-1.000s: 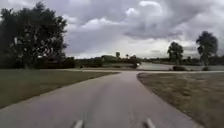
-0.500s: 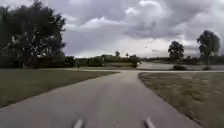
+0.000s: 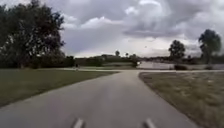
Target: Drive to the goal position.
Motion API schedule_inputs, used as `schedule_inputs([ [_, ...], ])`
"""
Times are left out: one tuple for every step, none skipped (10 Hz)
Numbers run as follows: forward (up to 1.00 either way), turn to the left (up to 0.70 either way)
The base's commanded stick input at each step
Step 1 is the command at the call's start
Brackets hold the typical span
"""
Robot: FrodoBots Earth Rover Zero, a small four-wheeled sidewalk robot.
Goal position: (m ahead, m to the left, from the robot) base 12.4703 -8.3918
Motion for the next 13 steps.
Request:
schedule_inputs([
  [0.85, 0.0],
  [0.85, 0.0],
  [0.85, 0.0],
  [0.85, 0.0],
  [0.85, 0.0],
  [0.85, 0.0],
  [0.85, 0.0],
  [0.85, 0.0],
  [0.85, 0.0],
  [0.85, 0.0],
  [0.85, 0.0],
  [0.85, 0.0],
  [0.85, 0.0],
])
